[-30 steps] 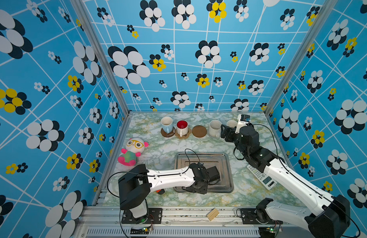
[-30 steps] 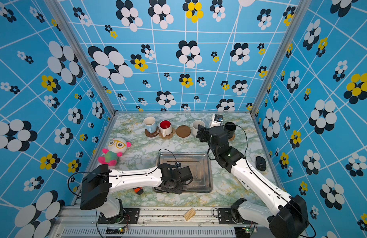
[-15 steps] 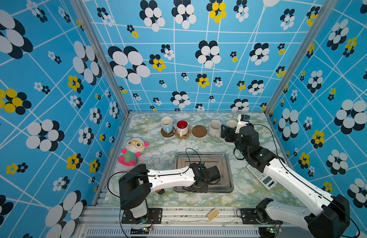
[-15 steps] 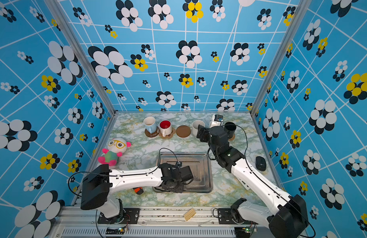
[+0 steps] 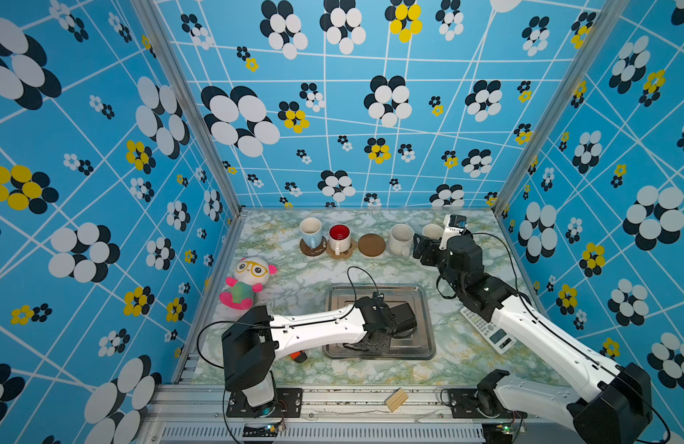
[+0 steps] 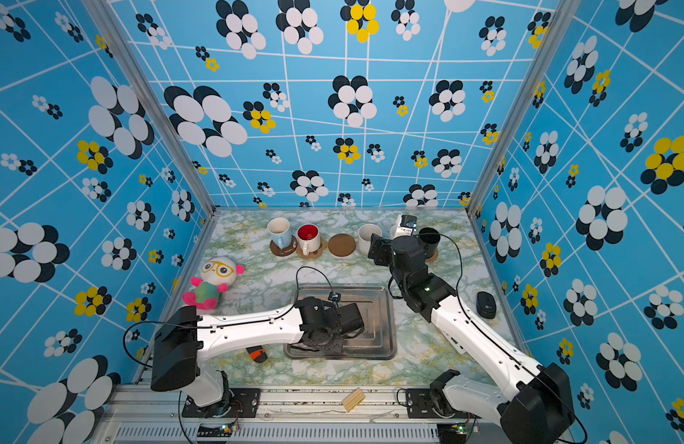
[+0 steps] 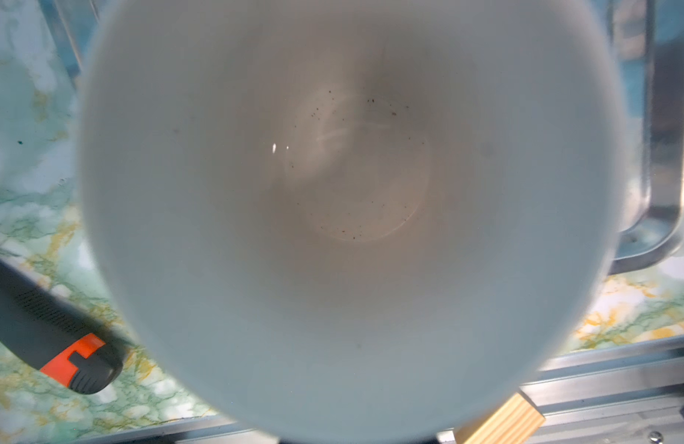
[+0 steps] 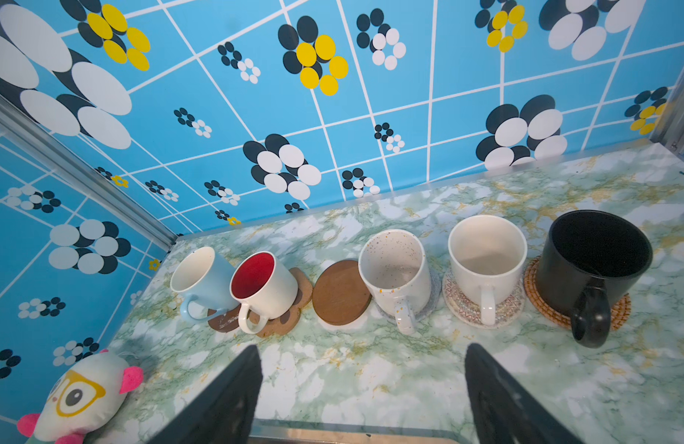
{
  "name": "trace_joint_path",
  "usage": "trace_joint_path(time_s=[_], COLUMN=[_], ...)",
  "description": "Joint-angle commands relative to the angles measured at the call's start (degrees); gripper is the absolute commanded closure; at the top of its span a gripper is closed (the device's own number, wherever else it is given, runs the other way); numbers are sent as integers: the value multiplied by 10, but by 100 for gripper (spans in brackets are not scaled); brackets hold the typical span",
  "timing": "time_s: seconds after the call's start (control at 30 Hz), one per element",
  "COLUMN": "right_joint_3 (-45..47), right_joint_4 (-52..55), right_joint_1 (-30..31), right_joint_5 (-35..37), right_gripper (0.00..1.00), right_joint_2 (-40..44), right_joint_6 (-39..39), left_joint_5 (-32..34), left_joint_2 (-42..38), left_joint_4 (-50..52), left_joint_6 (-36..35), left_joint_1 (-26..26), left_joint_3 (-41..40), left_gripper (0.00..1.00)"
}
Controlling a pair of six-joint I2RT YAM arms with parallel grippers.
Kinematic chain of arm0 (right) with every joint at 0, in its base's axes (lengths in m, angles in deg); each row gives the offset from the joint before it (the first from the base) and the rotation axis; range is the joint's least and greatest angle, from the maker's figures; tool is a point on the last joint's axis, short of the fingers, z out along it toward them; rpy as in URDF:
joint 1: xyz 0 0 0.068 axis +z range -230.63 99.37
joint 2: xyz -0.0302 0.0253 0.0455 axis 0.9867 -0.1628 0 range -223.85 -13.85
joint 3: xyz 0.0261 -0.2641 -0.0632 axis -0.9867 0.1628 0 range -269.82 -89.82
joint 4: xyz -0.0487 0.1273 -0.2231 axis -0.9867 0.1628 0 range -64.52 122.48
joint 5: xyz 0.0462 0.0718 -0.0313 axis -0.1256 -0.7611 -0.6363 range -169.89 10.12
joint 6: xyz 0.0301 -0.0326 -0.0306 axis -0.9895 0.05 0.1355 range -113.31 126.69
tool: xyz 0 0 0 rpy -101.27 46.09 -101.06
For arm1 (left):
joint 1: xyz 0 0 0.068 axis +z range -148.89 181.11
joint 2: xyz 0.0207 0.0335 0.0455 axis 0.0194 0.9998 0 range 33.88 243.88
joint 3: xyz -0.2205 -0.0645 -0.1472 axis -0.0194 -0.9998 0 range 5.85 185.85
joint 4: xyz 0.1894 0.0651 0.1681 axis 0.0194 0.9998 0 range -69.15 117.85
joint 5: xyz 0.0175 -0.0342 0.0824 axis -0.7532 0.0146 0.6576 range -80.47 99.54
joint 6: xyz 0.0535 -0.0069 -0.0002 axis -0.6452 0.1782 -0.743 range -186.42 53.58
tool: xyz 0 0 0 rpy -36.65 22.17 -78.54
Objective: Place cups on coasters
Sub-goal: Pick up the cup from the tray, then place the cup on the coaster.
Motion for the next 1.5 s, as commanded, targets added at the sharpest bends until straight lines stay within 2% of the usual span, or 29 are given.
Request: trace_joint_path(time_s=[0.0, 0.13, 0.33, 0.53, 0.7, 0.83, 0.93, 1.3, 1.47], right_joint_3=[-1, -6, -26, -43, -66, -85, -97, -139, -142], right_joint_4=[19, 34, 73, 103, 130, 145, 154, 186, 187], right_joint_1=[-9, -18, -27, -34, -41, -49, -53, -63, -66], right_joint_5=[3, -6, -7, -1, 13, 27, 34, 42, 46], right_gripper=[15, 14, 14, 12, 10, 8, 8, 6, 5], right_joint_2=[12, 16, 15, 16, 18, 17, 14, -8, -12], right_joint_6=[11, 18, 33, 43, 60, 76, 85, 109, 113], left_joint_5=[47, 37, -1, -44, -57, -46, -42, -86, -88], left_joint_2=[-14, -16, 15, 104, 213, 284, 318, 423, 441], left_joint_4=[33, 26, 3, 12, 56, 95, 109, 111, 97], left_joint_6=[-18, -57, -149, -229, -269, -283, -289, -310, -313], left_joint_1=[11, 50, 138, 220, 268, 295, 311, 346, 361], left_joint_3=[36, 56, 124, 250, 397, 496, 540, 666, 673], left_gripper=[100, 100, 100, 100, 100, 100, 100, 100, 100])
